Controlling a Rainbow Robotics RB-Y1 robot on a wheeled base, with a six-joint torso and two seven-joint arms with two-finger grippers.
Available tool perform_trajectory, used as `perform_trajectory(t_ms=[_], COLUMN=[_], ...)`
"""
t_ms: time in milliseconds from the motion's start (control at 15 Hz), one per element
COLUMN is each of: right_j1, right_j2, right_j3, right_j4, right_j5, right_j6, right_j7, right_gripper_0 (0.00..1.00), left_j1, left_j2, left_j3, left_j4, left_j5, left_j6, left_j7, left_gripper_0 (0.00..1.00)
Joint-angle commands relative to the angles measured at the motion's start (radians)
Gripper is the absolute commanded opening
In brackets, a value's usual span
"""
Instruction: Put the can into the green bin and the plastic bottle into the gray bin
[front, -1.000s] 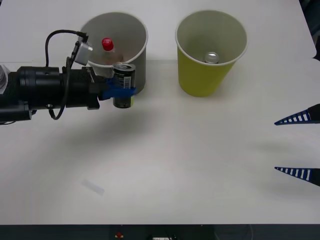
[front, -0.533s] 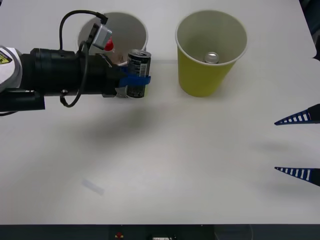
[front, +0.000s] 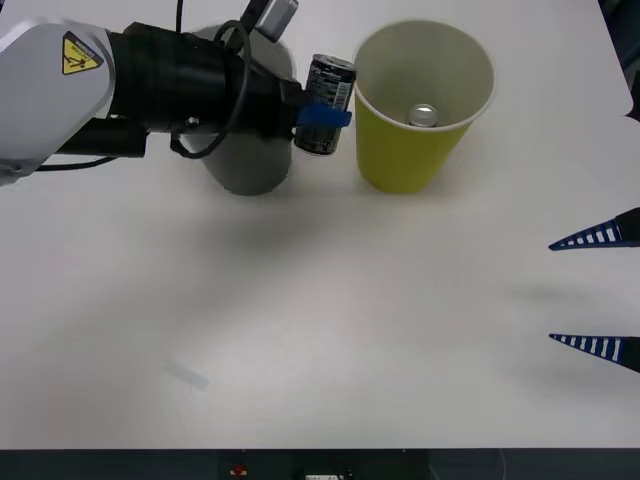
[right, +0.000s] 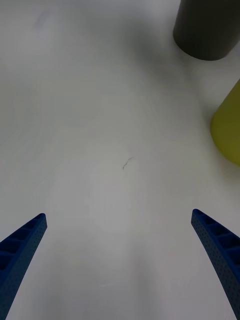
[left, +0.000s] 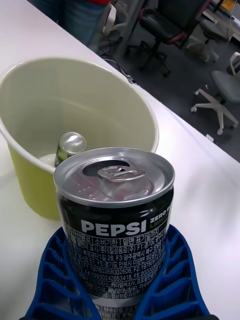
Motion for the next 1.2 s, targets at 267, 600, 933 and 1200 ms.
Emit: perform_trajectory(t_ms=[267, 600, 933, 1200], right_j1=[0.000, 0.000, 0.000, 0.000], right_j2=[0.000, 0.000, 0.000, 0.000], right_j3=[0.000, 0.000, 0.000, 0.000], right_j4=[0.000, 0.000, 0.000, 0.000], right_j5=[0.000, 0.000, 0.000, 0.000], right_j6=[0.000, 0.000, 0.000, 0.000], right_j7=[0.000, 0.000, 0.000, 0.000], right_gripper_0=[1.00, 1.00, 1.00, 1.00], left_j1=[-0.210, -0.340, -0.411, -0.411], left_j2=[-0.160, -0.302, -0.437, -0.451], left_j3=[0.001, 0.001, 0.001, 0.001], left_j4=[0.198, 0.342, 0.480, 0.491], left_j5=[-0.130, -0.299, -0.447, -0.460], left_j6=[-0.127, -0.185, -0.148, -0.139], left_j7=[0.051, 0.060, 0.062, 0.062], left_gripper_0=[0.00, 0.00, 0.00, 0.22])
